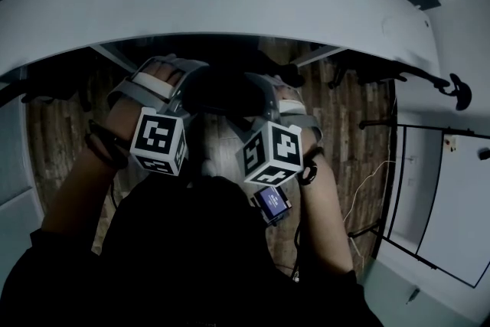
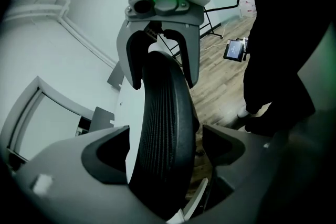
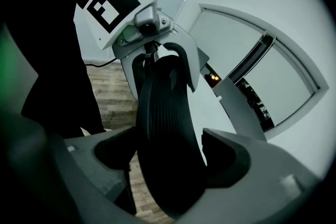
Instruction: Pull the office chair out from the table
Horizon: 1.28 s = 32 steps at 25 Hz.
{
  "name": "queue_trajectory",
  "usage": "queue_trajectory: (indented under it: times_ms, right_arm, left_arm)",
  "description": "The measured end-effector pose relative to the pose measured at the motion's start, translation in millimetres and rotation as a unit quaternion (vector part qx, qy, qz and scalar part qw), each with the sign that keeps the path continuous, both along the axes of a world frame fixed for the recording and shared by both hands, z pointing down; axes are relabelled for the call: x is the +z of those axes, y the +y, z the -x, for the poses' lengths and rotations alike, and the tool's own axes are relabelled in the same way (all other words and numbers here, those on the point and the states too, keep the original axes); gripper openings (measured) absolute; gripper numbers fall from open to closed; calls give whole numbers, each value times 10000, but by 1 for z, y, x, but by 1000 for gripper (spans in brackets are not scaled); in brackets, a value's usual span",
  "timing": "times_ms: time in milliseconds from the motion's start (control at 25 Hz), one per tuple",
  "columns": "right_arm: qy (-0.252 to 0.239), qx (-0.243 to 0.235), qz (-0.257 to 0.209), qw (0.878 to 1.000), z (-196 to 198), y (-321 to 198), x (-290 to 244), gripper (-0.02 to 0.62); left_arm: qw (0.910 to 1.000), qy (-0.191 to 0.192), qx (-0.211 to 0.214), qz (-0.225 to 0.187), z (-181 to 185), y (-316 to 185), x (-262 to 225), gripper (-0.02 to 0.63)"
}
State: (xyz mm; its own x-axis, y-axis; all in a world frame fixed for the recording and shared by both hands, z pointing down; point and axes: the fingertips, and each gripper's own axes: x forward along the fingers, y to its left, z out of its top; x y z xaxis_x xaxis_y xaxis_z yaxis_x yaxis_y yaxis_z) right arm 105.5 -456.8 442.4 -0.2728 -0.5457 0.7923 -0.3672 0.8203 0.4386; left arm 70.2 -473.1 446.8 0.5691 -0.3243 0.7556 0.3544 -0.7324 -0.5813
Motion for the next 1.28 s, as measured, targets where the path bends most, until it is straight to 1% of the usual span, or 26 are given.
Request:
queue_trajectory:
  times_ms: [120,240,320,360,440,520,560,640,680,760,800,960,1080,1280]
  right_arm:
    - [187,-78,-1,9998,-3,-3,7,376]
    - [209,-182,26,9996,-1,-4,9,376]
    - [313,-292,62,9991,-2,-4,14,376]
    - [451,-373,71,9983,-3,-4,18,376]
    - [818,-489,75,9954,-8,-4,27,376]
    - [1045,-487,50,9933,-12,-5,30,376]
    - [1099,-492,20,9927,-14,-5,30,376]
    - [1159,-561,-43,9917,-19,-4,30,372]
    - [1152,-590,-95,9915,-22,-5,31,343]
    - [1194,-631,-201,9906,-29,-6,34,247]
    - [1250,-655,-231,9897,-32,-6,34,234]
    - [1394,-707,-337,9871,-38,-4,37,216]
    - [1357,-741,-357,9873,-37,-1,35,216]
    - [1446,-780,-371,9857,-40,4,39,216]
  left_arm:
    - [10000,-29,16,-57,-1,-3,4,434]
    - [9999,-57,36,-101,-5,-7,12,434]
    - [9996,-127,31,-248,-6,-12,14,430]
    - [9993,-152,16,-353,-6,-16,14,425]
    - [9984,-185,18,-542,-8,-19,14,385]
    - [9967,-293,128,-749,-9,-17,15,352]
    - [9961,-340,200,-795,-10,-14,16,312]
    - [9958,-393,282,-779,-13,-9,18,288]
    - [9958,-419,294,-756,-15,-7,18,279]
    - [9960,-441,274,-726,-18,-4,20,264]
    - [9961,-436,253,-719,-20,-3,21,259]
    - [9962,-438,215,-724,-23,0,22,249]
    - [9963,-429,181,-728,-23,3,20,242]
    - [9968,-409,82,-675,-25,6,20,219]
